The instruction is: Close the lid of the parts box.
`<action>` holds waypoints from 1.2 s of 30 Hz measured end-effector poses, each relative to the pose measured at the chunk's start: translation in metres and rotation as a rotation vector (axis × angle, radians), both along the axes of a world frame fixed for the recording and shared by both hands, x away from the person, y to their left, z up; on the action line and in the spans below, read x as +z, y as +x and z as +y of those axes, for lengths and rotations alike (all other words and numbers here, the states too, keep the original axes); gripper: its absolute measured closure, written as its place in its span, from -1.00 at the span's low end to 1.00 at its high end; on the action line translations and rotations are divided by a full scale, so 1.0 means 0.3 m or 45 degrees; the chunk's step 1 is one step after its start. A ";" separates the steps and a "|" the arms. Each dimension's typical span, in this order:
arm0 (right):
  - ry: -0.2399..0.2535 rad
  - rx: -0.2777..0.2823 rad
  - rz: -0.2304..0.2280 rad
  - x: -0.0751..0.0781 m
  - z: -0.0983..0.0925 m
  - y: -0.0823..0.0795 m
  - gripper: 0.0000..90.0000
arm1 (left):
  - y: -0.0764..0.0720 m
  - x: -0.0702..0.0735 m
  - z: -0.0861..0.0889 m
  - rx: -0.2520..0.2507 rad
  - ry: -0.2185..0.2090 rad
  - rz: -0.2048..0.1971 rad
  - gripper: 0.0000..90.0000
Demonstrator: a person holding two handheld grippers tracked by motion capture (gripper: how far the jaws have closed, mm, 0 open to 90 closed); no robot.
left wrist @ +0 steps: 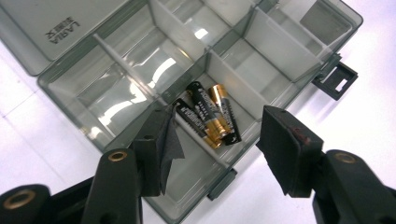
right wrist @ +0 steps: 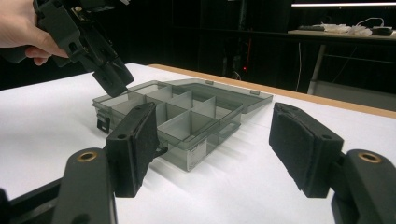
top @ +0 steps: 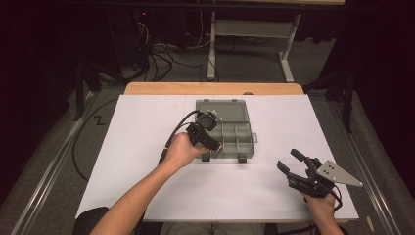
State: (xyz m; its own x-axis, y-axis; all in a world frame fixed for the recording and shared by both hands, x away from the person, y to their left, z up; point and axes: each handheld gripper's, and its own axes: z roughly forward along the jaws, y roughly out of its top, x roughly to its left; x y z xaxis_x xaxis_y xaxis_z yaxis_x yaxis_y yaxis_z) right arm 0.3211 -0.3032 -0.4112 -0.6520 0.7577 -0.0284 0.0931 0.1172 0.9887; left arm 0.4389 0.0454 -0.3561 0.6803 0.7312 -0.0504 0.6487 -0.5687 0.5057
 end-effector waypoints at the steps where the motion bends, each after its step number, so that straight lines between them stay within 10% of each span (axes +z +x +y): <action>1: 0.002 0.001 0.004 0.000 0.000 0.000 -0.23 | 0.000 0.001 0.005 0.005 -0.001 -0.003 0.00; 36: -0.024 -0.001 -0.044 0.012 0.025 -0.030 -0.24 | 0.043 0.019 0.120 0.134 -0.085 -0.049 -0.06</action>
State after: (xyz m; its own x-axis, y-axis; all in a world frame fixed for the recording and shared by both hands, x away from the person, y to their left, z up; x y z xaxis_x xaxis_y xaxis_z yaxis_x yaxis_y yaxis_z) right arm 0.3123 -0.2956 -0.4077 -0.6500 0.7571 -0.0654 0.0586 0.1358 0.9890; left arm 0.4518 0.0814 -0.3504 0.6025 0.7945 -0.0766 0.6825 -0.4631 0.5655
